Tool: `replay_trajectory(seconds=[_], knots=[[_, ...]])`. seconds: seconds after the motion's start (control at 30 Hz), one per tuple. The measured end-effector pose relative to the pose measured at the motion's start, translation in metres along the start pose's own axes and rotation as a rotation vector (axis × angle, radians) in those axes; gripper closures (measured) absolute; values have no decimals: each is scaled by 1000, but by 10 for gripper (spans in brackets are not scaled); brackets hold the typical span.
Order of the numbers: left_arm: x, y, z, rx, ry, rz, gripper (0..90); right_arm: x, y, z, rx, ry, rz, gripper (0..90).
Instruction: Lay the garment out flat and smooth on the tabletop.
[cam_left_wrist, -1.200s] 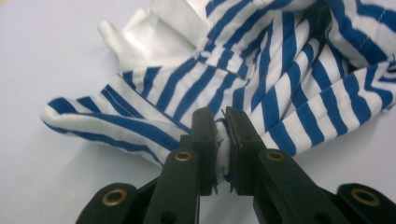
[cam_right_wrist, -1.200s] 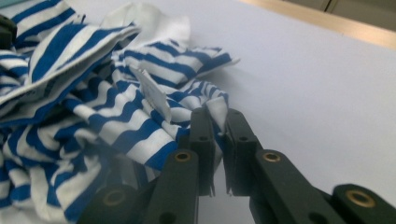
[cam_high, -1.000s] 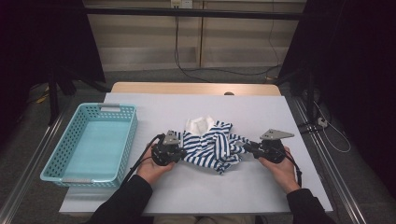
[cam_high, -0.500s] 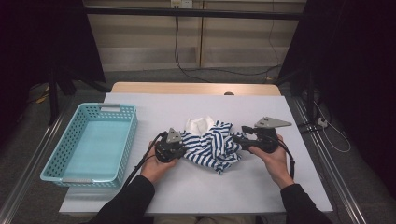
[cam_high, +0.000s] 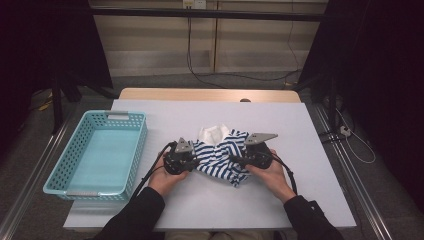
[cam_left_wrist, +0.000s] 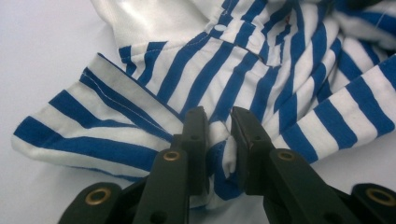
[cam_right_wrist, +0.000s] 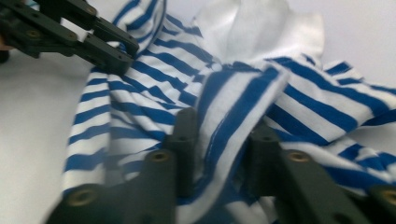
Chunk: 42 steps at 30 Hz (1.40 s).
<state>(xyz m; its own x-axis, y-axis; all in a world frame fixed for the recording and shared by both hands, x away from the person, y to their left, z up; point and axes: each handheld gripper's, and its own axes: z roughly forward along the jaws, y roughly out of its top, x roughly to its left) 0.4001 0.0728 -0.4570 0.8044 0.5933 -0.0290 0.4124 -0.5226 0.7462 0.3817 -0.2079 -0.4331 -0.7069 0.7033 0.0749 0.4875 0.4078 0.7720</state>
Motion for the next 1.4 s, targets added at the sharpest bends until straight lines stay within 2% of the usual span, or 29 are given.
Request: replay_trajectory(seconds=[0.13, 0.23, 0.4, 0.63, 0.67, 0.73, 0.8, 0.83, 0.87, 0.93, 1.0, 1.1, 1.17, 1.2, 1.23, 1.33, 1.4], knots=[[0, 0, 0, 2, 0, -1, 762, 6, -2, -20, -48, -14, -28, 798], [-1, 0, 0, 2, 1, -1, 762, 5, -7, -34, -76, -45, -18, 809], [0, 0, -1, 5, -2, 5, 762, -2, -27, -57, -87, -98, 7, 814], [-2, -2, -3, 6, 0, 10, 758, -16, -57, -89, -73, -180, 67, 812], [-3, -2, -4, 9, -6, 8, 757, -17, -61, -91, -69, -192, 59, 810], [-4, -4, -5, 0, -4, 4, 751, -20, -68, -95, -49, -203, 76, 791], [-4, -3, -8, 14, -23, -2, 735, -22, -73, -98, -36, -208, 87, 764], [-4, -4, -8, 8, -14, -8, 725, -24, -75, -99, -41, -206, 88, 730], [-3, -3, -10, 14, -21, 1, 717, -24, -74, -100, -42, -207, 96, 682], [-2, -1, -12, -6, -18, -4, 680, -26, -72, -102, -57, -221, 106, 587], [3, 2, -17, -50, -18, -32, 642, -29, -68, -105, -82, -225, 119, 498], [9, 9, -25, -123, 13, -77, 597, -32, -60, -107, -111, -245, 124, 448], [13, 16, -27, -148, 22, -84, 563, -34, -54, -107, -125, -245, 117, 443], [15, 20, -27, -143, 28, -75, 547, -35, -50, -106, -131, -254, 116, 443], [16, 23, -24, -162, 35, -86, 529, -36, -46, -106, -139, -262, 111, 445], [21, 34, -11, -154, 50, -82, 499, -40, -32, -103, -167, -281, 104, 460], [28, 38, -1, -142, 61, -103, 499, -42, -25, -99, -180, -277, 109, 479]])
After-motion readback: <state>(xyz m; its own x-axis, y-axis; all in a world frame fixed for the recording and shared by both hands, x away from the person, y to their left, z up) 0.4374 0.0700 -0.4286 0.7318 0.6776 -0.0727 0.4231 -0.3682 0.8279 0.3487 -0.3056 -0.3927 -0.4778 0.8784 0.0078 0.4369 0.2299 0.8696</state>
